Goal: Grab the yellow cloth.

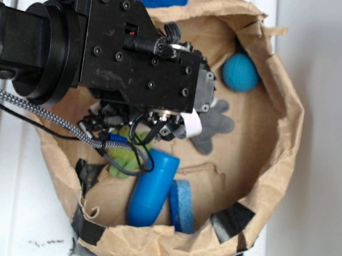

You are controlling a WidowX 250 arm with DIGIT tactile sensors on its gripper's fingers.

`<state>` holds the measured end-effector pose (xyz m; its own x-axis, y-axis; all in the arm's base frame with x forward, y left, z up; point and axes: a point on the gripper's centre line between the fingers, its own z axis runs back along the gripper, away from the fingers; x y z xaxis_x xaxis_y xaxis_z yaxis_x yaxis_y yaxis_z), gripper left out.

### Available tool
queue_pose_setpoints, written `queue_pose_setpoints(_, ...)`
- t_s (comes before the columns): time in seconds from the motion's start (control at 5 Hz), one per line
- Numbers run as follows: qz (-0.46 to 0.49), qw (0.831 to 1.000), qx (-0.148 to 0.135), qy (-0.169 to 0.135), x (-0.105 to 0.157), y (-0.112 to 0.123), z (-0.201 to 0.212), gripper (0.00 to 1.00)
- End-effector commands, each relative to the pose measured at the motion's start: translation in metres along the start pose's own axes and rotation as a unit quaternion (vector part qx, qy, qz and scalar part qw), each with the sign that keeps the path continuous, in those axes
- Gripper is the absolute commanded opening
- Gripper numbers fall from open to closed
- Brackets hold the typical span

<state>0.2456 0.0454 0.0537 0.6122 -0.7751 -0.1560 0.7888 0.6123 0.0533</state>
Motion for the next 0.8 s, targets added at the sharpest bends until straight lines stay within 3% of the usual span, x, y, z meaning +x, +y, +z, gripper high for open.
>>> queue_pose_setpoints(0.0,0.01,1.0,0.01,-0.005,-0.03,0.004,0.011,1.0)
queue_pose_setpoints(0.6,0.003,1.0,0.015,0.014,-0.036,0.0,-0.009,1.0)
